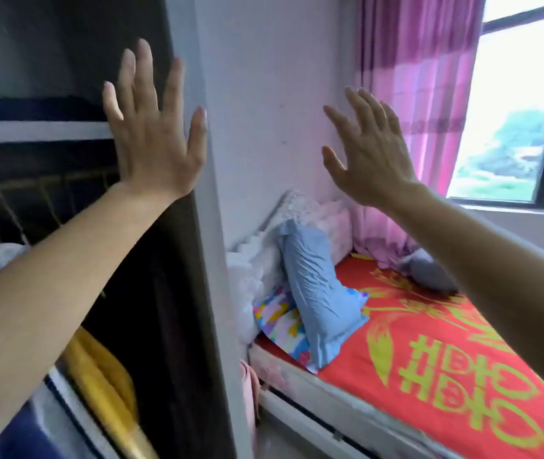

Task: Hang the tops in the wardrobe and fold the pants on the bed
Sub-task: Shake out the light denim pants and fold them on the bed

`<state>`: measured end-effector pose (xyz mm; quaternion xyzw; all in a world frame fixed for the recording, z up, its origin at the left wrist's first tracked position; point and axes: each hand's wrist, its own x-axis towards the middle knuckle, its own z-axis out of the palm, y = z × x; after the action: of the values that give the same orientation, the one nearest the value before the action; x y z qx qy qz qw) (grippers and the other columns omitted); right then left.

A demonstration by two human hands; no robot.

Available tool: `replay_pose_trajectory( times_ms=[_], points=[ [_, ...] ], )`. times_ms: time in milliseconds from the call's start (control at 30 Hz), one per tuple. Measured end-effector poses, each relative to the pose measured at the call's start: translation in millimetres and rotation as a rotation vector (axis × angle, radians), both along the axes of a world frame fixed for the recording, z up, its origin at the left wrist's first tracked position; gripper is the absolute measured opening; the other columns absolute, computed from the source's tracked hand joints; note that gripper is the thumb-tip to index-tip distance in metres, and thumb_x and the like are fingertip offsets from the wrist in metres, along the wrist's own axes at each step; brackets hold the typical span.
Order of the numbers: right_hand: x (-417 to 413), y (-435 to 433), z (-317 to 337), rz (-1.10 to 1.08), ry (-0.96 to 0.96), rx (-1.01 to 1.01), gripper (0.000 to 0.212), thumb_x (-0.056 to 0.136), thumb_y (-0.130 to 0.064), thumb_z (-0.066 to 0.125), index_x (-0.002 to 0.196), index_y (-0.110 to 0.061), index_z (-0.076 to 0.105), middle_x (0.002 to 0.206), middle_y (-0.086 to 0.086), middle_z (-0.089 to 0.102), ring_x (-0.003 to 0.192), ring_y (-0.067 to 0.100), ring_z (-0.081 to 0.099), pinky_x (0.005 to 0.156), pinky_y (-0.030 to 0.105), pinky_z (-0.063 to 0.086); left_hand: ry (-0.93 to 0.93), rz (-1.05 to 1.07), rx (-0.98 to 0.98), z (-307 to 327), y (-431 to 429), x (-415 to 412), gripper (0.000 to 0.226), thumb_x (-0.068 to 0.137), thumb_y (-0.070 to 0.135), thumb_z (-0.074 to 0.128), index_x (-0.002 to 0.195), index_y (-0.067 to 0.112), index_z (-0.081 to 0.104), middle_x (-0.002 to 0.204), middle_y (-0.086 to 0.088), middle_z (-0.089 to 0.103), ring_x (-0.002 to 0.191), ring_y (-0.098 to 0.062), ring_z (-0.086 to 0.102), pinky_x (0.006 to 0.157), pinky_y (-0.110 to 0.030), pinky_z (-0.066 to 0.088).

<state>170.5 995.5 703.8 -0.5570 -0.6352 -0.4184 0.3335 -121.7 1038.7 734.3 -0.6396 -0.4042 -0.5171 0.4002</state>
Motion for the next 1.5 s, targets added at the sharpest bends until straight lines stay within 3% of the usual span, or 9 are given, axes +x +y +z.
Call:
replay_pose_trajectory(
  times_ms=[167,333,433,633,900,1133,1300,1500],
  points=[
    [155.3,-64.6,-127.8,-0.221,0.154,-0.293,0.065,0.101,-0.042,0.043,0.158,-0.016,0.025,0.166,0.016,0.01,0.154,0.032,0.01,0.124,0.048,0.007,0.023,-0.205,-0.382,-131.4,-3.9,192.7,0.062,0.103,0.049,0.026,0.156,0.017,0.024,0.163,-0.019,0.011,0.151,-0.035,0.011,0.117,-0.057,0.013],
    [284.3,-125.7,-218.5,-0.463,0.216,-0.45,0.067,0.098,-0.041,0.048,0.156,-0.014,0.029,0.164,0.02,0.017,0.152,0.035,0.016,0.123,0.051,0.011,0.242,-0.39,-0.657,-240.1,-17.1,351.9,0.065,0.102,0.047,0.033,0.156,0.014,0.022,0.164,-0.018,0.005,0.152,-0.035,0.004,0.117,-0.062,0.009],
    [352.1,-155.5,-244.7,-0.606,0.246,-0.503,0.067,0.096,-0.041,0.05,0.154,-0.012,0.03,0.162,0.022,0.021,0.15,0.037,0.02,0.121,0.053,0.013,0.367,-0.517,-0.662,-271.7,-17.7,434.1,0.067,0.1,0.049,0.033,0.156,0.014,0.026,0.163,-0.02,0.009,0.151,-0.036,0.007,0.116,-0.065,0.01],
    [473.2,-180.7,-270.7,-0.866,0.314,-0.538,0.068,0.093,-0.037,0.055,0.152,-0.011,0.035,0.158,0.023,0.028,0.147,0.038,0.024,0.119,0.055,0.017,0.427,-0.768,-0.65,-303.9,1.8,588.1,0.064,0.1,0.048,0.037,0.153,0.013,0.031,0.162,-0.021,0.013,0.15,-0.037,0.012,0.113,-0.066,0.014],
    [588.3,-229.8,-334.5,-1.158,0.571,-0.61,0.069,0.09,-0.034,0.062,0.15,-0.008,0.04,0.158,0.025,0.028,0.147,0.039,0.026,0.12,0.055,0.017,0.705,-0.895,-0.839,-365.3,10.5,759.6,0.069,0.1,0.053,0.027,0.157,0.016,0.017,0.164,-0.016,0.001,0.151,-0.033,0.0,0.117,-0.062,0.012],
    [679.4,-309.2,-400.6,-1.329,0.738,-0.623,0.069,0.092,-0.037,0.058,0.152,-0.012,0.035,0.16,0.022,0.025,0.148,0.037,0.024,0.121,0.052,0.017,0.889,-1.021,-0.91,-430.9,-52.7,902.6,0.07,0.099,0.056,0.023,0.158,0.02,0.014,0.165,-0.014,0.001,0.152,-0.031,-0.002,0.119,-0.058,0.008],
    [777.4,-354.5,-471.1,-1.328,0.836,-0.719,0.071,0.094,-0.039,0.055,0.155,-0.013,0.03,0.162,0.021,0.022,0.15,0.035,0.021,0.121,0.05,0.016,1.017,-0.993,-0.948,-504.6,-103.7,1006.3,0.068,0.101,0.055,0.029,0.158,0.022,0.014,0.165,-0.014,0.0,0.152,-0.031,-0.001,0.119,-0.059,0.009],
    [891.8,-378.9,-552.5,-1.188,0.971,-0.969,0.069,0.097,-0.04,0.048,0.156,-0.015,0.022,0.165,0.018,0.012,0.152,0.032,0.011,0.124,0.049,0.01,1.095,-0.847,-1.092,-576.8,-143.8,1092.1,0.066,0.1,0.053,0.028,0.157,0.021,0.018,0.165,-0.015,0.003,0.152,-0.033,0.002,0.118,-0.058,0.015]
  ],
)
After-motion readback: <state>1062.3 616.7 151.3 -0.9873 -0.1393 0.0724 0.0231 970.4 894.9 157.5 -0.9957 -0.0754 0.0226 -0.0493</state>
